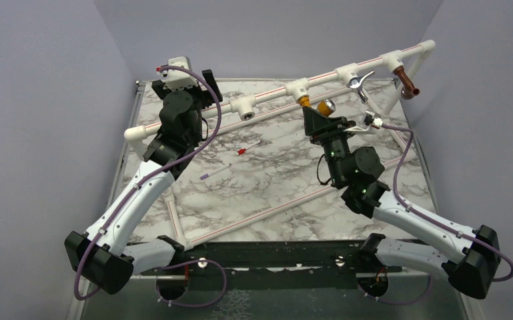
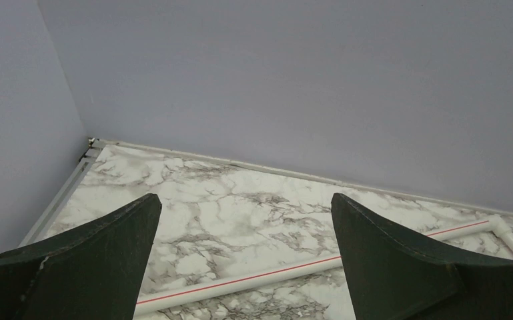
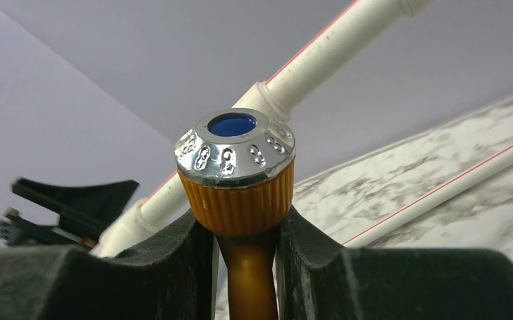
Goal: Install the water faucets
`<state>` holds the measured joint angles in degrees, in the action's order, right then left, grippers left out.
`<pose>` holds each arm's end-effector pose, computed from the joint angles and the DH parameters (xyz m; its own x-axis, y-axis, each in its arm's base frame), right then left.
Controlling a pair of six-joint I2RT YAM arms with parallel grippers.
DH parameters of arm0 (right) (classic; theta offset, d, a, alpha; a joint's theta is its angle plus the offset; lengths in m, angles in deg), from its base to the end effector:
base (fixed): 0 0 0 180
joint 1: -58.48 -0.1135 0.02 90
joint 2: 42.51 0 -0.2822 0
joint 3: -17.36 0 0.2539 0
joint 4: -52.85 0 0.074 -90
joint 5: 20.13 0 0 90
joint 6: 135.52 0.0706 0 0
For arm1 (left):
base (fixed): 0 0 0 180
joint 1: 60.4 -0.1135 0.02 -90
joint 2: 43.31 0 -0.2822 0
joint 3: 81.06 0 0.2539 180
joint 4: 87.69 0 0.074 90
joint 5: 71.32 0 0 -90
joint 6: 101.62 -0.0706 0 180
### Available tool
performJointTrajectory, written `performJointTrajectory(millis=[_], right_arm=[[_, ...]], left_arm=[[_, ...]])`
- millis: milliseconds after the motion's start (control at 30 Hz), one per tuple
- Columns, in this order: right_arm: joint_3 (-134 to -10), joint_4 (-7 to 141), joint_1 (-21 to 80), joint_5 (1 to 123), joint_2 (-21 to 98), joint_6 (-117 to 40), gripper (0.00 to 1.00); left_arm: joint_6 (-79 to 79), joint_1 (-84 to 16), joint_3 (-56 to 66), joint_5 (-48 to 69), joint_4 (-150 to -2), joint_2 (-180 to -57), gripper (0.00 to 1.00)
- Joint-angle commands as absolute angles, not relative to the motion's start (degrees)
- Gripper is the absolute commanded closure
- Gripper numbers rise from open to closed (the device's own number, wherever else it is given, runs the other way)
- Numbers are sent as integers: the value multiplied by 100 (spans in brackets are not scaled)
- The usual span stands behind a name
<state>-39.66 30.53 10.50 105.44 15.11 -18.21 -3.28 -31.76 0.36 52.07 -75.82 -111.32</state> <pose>0.1944 0.1544 0.3978 0.1088 0.6783 -0.7267 -0.3292 0.7144 0.6175 0.2768 -0.1069 0.4376 0.0353 -0.1573 -0.9869 -0.0783 0.9841 -0.1596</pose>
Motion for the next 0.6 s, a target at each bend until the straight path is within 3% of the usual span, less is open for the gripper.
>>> performJointTrajectory(millis=[0, 300, 567], right_arm=[[-4115, 3679, 1066, 11364, 1347, 774, 99], [-4155, 4778, 1067, 11377, 1327, 3559, 99], [-4209, 5177, 1067, 11319, 1251, 4033, 99]], left_arm=[[-222, -2964, -646, 4835, -5433, -11544, 1], [-231, -2964, -648, 4874, -5432, -11522, 1], [-231, -2962, -648, 4861, -5433, -11550, 1]])
